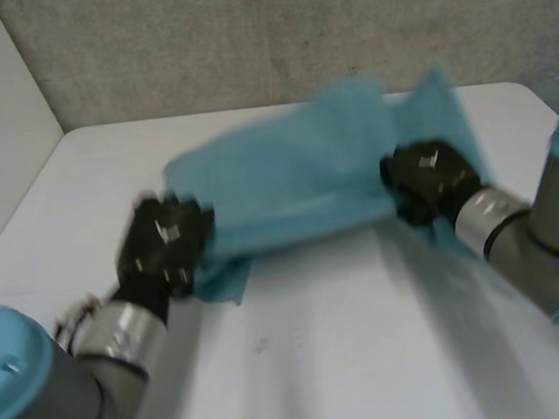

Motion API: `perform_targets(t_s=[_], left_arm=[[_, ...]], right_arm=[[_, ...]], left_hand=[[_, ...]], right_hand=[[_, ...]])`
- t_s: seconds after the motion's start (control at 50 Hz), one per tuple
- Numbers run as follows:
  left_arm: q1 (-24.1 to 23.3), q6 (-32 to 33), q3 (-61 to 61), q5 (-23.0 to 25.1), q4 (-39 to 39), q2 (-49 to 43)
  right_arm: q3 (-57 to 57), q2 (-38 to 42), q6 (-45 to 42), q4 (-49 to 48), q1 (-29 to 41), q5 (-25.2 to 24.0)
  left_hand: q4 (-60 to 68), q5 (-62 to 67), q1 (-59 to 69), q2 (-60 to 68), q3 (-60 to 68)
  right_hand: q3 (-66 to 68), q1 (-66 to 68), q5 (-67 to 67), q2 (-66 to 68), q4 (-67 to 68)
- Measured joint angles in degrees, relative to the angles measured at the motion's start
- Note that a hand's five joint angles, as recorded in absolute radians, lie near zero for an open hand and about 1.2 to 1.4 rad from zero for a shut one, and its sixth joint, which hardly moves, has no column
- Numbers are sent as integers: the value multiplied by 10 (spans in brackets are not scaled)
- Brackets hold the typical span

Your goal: Fold the laundry

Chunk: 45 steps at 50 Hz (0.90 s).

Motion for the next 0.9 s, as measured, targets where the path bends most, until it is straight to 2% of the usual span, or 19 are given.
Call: perform_targets(t_s=[0.1,0.16,0.18,0.22,0.26,0.32,0.44,0.52,0.6,0.64,0.8,0.9], left_arm=[[-25,-60,-9,-27,-58,-36],[-30,-74,-3,-32,-78,-39],[-34,-87,8,-36,-103,-35],[-36,-93,16,-37,-116,-29],[-35,-98,29,-37,-130,-14],[-33,-99,42,-36,-136,7],[-20,-107,63,-33,-136,46],[-1,-136,68,-33,-140,68],[22,-193,61,-33,-163,82],[36,-242,54,-33,-196,87],[58,-360,46,-16,-317,90],[63,-386,39,3,-350,96]], right_arm=[[7,43,-6,21,0,8],[7,45,-5,29,0,10],[6,40,-3,38,-1,11],[8,34,-1,44,-2,12],[11,21,1,48,-4,12],[15,9,6,48,-5,12],[15,-2,45,45,-6,12],[6,-8,96,45,-4,13],[-8,-26,144,48,0,13],[-18,-49,167,49,4,14],[-63,-129,183,71,16,15],[-92,-146,181,94,25,17]], left_hand=[[0,0,0,0,0],[-5,0,-1,-8,-6],[-59,-55,-46,-60,-58],[-61,-57,-50,-65,-60],[-221,-216,-214,-234,-231],[-376,-371,-363,-381,-373],[-499,-494,-479,-500,-498],[-510,-505,-487,-510,-507],[-479,-473,-459,-478,-476],[-462,-456,-444,-461,-459],[-327,-322,-309,-326,-324],[-315,-310,-297,-315,-313]], right_hand=[[0,0,0,0,0],[0,0,0,0,0],[0,0,1,0,0],[0,0,1,0,0],[0,0,1,0,0],[0,0,1,0,0],[0,0,1,0,0],[0,0,1,0,0],[0,0,1,0,0],[0,0,1,0,0],[0,0,1,0,0],[1,0,1,0,0]])
